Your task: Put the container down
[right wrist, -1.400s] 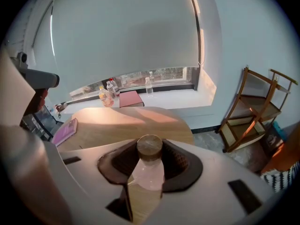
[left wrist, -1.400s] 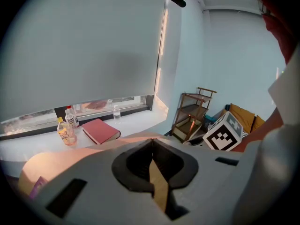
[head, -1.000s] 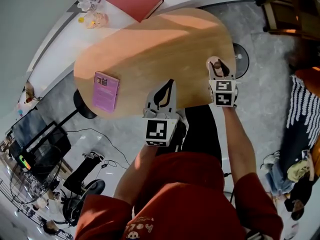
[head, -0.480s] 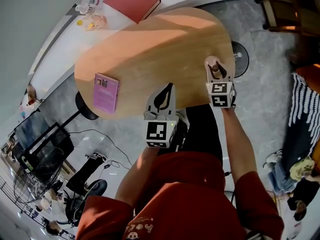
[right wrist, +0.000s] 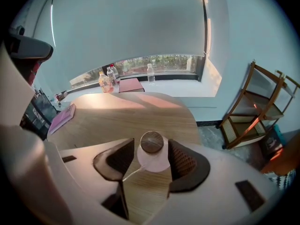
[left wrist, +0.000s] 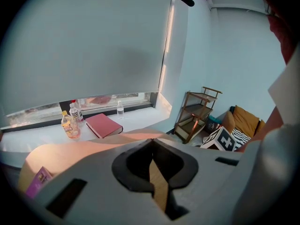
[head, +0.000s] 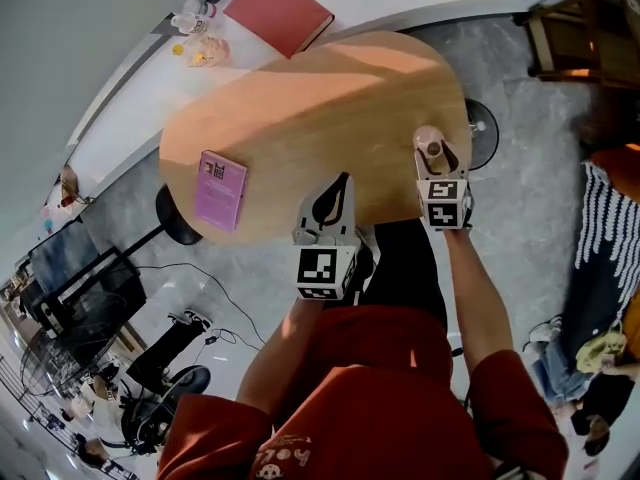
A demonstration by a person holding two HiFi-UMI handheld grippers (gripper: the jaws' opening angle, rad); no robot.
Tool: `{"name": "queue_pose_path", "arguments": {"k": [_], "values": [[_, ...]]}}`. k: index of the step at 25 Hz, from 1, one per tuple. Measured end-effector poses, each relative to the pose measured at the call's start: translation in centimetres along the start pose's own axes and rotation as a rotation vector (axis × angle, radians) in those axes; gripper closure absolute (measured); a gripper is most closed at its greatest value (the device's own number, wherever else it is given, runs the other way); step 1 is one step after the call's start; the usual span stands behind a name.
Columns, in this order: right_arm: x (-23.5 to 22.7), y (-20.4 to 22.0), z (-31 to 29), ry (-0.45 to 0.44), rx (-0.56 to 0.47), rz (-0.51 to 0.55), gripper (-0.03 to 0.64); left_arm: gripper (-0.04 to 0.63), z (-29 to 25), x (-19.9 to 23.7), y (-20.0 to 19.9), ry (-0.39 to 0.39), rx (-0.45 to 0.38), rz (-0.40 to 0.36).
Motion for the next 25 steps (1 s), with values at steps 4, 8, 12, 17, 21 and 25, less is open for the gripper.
{"name": "queue_pose_path", "arguments": {"k": [4,8,12,17,21,25], "values": [[0.5,-0.2,1.8,-0.008,0.014,-0.002,0.396,0.588,0.8,0.4,-0.7,-0.014,-0.016,0.012],[1.7,-1.2,4.0,-0.036,0.007,0.032,0.396,0.588,2.2,0.8,-2.0,-0.034,-0.047,0.028],[2.9,-3.2,5.9,-0.056,-0.022,0.078,0.396,0.588,3.6,1.8,-2.9,-0.060,-0.081,0.046],[5.3,-6.1,8.3,-0.072,-0.065,0.100,0.396,0.588,6.2,3.5,-4.0,-0.086,-0.115,0.053],[7.8,-8.7,10.7,-0.085,-0.112,0.142,0.396,0.588,8.8,4.8,-4.7,-0.094,-0.141,0.056],[10.4,-12.2,11.9,-0.092,-0.178,0.181,0.396,0.588,10.4,7.7,-6.8,-0.103,-0.198,0.037]]}}
Point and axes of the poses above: the fingertips, and each gripper's own axes: z backward along the fingers, x to its left, y out of its underside, the point moved 6 cm from there along z, backward along the fingers, and after that the axes turned 11 degrees about -x, right-handed, at the moved point
